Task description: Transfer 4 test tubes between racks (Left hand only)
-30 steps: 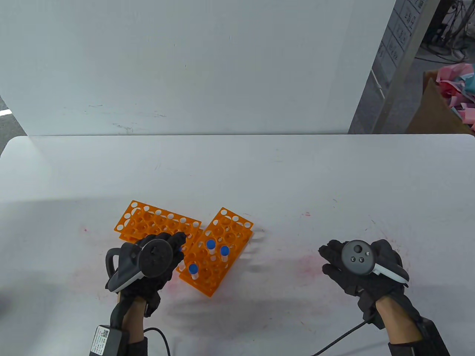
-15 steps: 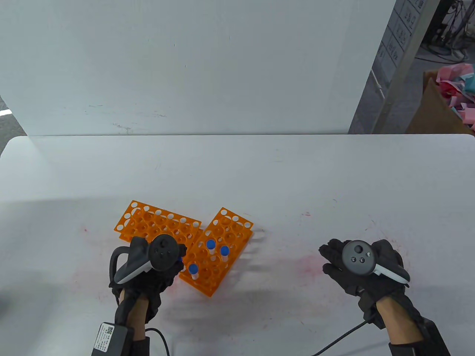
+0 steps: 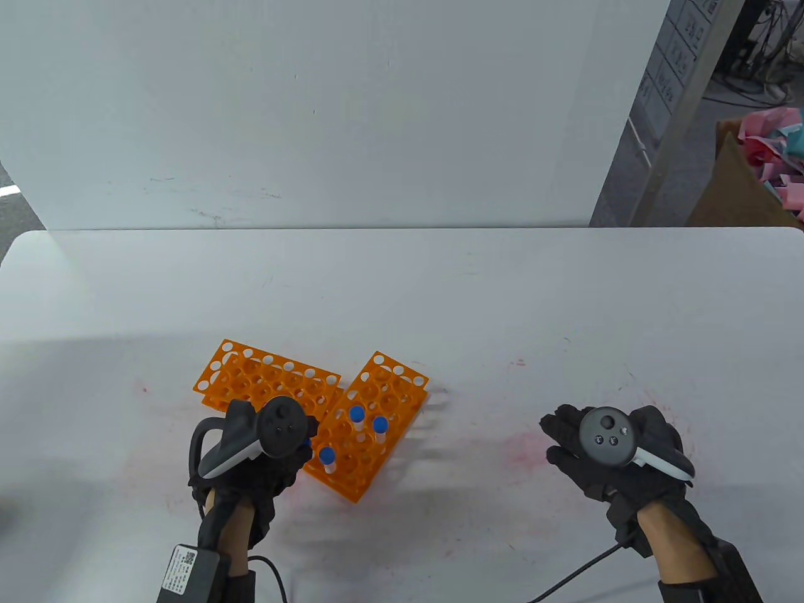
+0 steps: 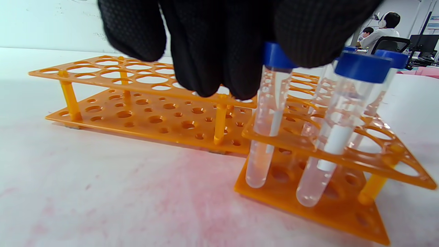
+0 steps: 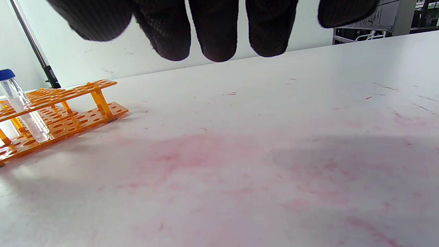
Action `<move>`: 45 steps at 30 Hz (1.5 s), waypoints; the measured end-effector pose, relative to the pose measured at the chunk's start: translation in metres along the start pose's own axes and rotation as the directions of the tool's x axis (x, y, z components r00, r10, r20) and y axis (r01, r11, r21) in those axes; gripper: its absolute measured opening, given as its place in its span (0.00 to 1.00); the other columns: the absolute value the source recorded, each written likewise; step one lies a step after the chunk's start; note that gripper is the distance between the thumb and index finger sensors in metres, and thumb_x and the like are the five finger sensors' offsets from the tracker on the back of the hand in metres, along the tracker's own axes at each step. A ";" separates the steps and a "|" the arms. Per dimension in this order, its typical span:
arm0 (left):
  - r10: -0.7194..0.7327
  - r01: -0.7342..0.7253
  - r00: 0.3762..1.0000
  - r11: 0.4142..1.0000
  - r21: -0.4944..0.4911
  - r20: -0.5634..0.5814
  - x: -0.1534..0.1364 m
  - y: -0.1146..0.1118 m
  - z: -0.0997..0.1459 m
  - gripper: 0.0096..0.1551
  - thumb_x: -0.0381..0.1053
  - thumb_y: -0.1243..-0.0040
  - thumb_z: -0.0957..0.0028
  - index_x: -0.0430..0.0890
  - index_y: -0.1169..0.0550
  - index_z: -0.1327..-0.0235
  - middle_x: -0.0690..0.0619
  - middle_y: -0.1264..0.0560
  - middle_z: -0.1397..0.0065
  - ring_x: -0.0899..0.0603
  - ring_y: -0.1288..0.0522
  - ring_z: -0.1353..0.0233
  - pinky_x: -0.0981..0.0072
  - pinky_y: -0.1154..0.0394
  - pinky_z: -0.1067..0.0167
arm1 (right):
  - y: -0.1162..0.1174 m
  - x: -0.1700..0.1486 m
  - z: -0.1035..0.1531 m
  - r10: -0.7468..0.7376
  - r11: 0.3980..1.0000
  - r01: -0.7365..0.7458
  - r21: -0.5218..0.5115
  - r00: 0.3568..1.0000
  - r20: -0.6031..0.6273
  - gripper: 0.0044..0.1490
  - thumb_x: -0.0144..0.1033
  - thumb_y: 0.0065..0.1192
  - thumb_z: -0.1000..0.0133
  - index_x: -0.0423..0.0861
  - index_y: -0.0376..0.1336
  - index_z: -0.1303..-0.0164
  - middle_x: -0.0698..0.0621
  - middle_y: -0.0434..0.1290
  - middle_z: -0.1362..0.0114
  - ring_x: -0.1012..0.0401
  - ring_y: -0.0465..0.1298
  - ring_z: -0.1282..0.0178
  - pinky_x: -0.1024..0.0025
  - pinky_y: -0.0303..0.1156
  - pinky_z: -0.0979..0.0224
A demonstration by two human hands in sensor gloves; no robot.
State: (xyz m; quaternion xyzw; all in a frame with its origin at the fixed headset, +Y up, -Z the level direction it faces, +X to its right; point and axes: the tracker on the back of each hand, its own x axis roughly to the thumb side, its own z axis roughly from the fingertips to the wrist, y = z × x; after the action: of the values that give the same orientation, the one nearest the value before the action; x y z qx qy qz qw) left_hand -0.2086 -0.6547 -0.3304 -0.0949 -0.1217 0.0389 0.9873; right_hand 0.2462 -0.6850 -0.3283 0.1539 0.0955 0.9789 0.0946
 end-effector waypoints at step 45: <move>-0.022 0.074 0.986 0.945 0.319 -0.165 -0.043 -0.032 0.026 0.43 0.66 0.44 0.50 0.62 0.42 0.19 0.50 0.43 0.11 0.34 0.46 0.13 0.28 0.39 0.26 | -0.015 -0.006 0.009 0.060 0.953 -0.066 -0.296 0.998 -0.029 0.41 0.58 0.47 0.42 0.56 0.49 0.19 0.46 0.47 0.11 0.34 0.43 0.17 0.23 0.45 0.26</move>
State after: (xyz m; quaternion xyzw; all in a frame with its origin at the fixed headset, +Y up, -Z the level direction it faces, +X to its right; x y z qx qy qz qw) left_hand -0.2544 -0.6860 -0.3097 0.0687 -0.0364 0.0265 0.9966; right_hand 0.2573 -0.6702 -0.3249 0.1314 -0.0567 0.9861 0.0845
